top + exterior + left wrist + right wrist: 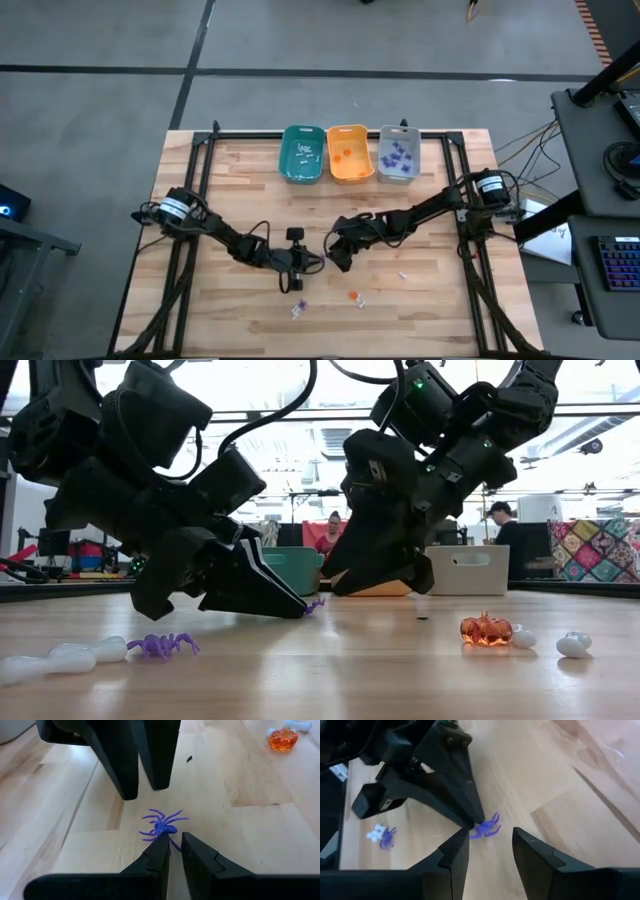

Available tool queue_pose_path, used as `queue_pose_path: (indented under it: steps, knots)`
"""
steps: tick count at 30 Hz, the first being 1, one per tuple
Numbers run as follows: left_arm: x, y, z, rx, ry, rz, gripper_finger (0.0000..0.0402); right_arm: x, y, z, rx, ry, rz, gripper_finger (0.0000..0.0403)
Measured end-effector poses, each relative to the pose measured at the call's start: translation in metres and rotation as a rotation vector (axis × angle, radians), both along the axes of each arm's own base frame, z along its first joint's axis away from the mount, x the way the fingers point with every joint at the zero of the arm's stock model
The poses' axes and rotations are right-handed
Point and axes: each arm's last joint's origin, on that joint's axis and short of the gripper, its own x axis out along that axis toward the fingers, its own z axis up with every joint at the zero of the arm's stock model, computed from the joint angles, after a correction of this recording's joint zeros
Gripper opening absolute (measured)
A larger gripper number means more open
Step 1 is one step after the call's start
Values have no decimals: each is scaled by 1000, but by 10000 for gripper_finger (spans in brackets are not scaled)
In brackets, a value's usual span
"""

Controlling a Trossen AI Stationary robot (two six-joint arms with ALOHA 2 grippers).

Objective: Sort Halloween decoration
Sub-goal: Put the purple spider toy into the gray bin

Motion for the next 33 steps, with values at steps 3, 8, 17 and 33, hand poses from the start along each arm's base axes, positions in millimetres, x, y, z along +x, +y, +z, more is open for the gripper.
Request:
queue_pose_path:
  steps: [3, 8, 17, 33]
  knots:
    - [0, 0, 0, -1, -1, 0, 38, 1, 0, -6, -13, 9, -17, 141]
    - [0, 0, 0, -2, -4, -1, 38, 7, 0, -17, -17, -7, -23, 143]
    - [0, 0, 0, -2, -7, -3, 38, 11, 1, -18, -8, -11, -16, 127]
    - [0, 0, 0, -3, -12, 1, 38, 6, 3, -22, 8, 69, 25, 114]
